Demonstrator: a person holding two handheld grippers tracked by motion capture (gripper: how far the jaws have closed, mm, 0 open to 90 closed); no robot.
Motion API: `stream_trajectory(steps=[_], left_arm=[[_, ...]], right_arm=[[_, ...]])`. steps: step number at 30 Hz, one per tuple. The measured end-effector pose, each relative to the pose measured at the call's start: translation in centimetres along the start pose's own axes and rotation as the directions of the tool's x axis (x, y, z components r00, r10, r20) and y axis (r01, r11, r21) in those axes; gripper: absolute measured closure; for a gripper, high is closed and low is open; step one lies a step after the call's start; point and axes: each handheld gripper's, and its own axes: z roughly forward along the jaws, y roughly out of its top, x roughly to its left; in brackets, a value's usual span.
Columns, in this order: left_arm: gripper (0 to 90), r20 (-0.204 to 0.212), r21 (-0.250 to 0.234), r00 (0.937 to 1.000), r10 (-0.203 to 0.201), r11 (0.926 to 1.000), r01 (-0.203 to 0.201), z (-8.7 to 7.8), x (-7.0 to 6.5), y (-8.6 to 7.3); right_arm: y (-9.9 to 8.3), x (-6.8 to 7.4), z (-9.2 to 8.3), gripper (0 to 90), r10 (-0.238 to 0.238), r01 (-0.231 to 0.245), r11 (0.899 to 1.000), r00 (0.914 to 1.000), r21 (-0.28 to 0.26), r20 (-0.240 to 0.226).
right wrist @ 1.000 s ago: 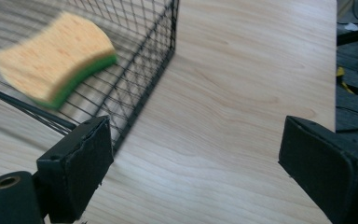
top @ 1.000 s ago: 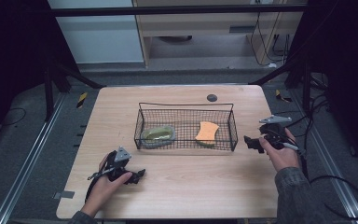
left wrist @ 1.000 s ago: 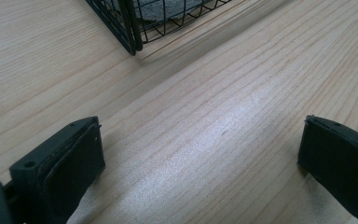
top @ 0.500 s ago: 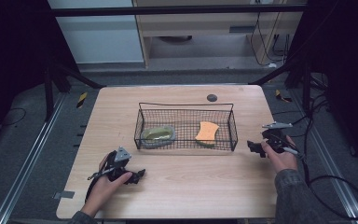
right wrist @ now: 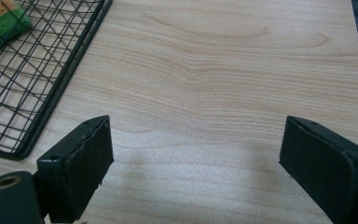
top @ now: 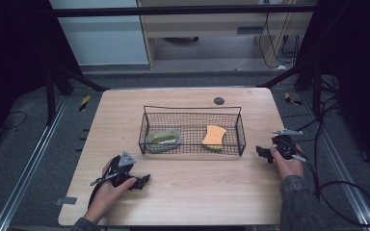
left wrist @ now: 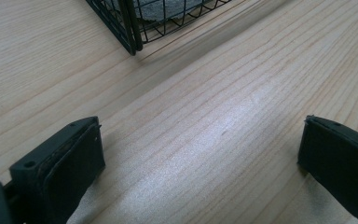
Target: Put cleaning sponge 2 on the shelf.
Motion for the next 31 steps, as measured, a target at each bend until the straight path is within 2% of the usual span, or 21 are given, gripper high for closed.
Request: stream_trajectory(steps=[3, 14, 19, 21, 23, 26, 31], left_arm=[[0.0, 0.0, 0.0, 1.0, 0.0, 1.0, 0.0, 0.0, 0.0, 0.0], [0.0, 0.0, 0.0, 1.0, 0.0, 1.0, 0.0, 0.0, 0.0, 0.0], [0.0, 0.0, 0.0, 1.0, 0.0, 1.0, 0.0, 0.0, 0.0, 0.0], [0.0, 0.0, 0.0, 1.0, 0.0, 1.0, 0.0, 0.0, 0.0, 0.0], [0.0, 0.0, 0.0, 1.0, 0.0, 1.0, 0.0, 0.0, 0.0, 0.0], [0.0, 0.0, 0.0, 1.0, 0.0, 1.0, 0.0, 0.0, 0.0, 0.0], [0.0, 0.0, 0.0, 1.0, 0.0, 1.0, 0.0, 0.0, 0.0, 0.0]], right_arm=[[-0.1, -0.2, 0.2, 9.4, 0.016, -0.016, 1.0, 0.9999, 0.002, -0.002], [-0.7, -0.1, 0.8, 7.1, 0.024, -0.024, 1.0, 0.9997, 0.017, 0.001], [-1.1, 0.1, 1.0, 5.9, 0.02, -0.02, 1.0, 0.9998, -0.015, 0.007], [-1.3, 0.1, 1.0, 4.8, 0.013, -0.013, 0.999, 0.9999, -0.038, 0.01], [-1.7, 0.3, 1.2, 2.9, -0.015, 0.016, 0.998, 0.9997, -0.058, 0.02], [-1.7, 0.6, 1.3, 2.0, -0.049, 0.051, 0.998, 0.9983, -0.044, 0.03], [-1.8, 0.8, 1.3, 0.9, -0.055, 0.056, 0.998, 0.9983, -0.04, 0.02]])
